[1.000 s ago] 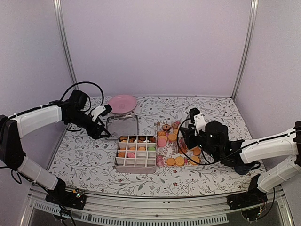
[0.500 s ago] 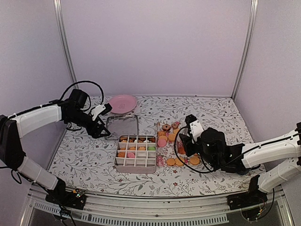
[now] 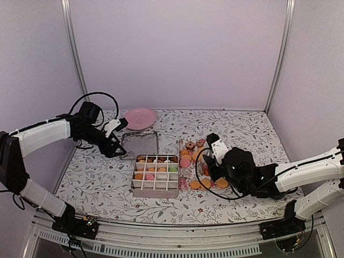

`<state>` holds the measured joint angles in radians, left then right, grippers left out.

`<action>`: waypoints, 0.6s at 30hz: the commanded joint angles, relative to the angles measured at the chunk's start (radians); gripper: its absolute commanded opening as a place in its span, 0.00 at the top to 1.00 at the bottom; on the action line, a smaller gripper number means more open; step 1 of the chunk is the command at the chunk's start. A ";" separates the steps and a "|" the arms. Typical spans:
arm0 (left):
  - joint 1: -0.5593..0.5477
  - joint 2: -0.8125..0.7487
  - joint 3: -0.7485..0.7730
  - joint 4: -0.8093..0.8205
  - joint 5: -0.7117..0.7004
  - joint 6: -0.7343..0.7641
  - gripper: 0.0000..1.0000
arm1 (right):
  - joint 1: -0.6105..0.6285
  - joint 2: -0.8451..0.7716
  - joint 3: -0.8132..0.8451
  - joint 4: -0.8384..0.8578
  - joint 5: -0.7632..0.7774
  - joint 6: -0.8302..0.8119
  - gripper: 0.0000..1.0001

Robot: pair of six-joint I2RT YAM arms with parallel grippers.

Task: Pack the cookies
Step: Pick up the fake cookies from the plate.

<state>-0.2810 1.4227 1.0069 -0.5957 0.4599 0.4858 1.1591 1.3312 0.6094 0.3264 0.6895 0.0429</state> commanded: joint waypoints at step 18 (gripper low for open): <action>0.008 -0.021 -0.012 0.021 -0.002 0.016 0.25 | 0.008 -0.070 -0.021 -0.003 0.062 0.091 0.63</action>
<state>-0.2810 1.4223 1.0058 -0.5888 0.4564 0.4870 1.1606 1.2896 0.6136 0.3035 0.7277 0.0666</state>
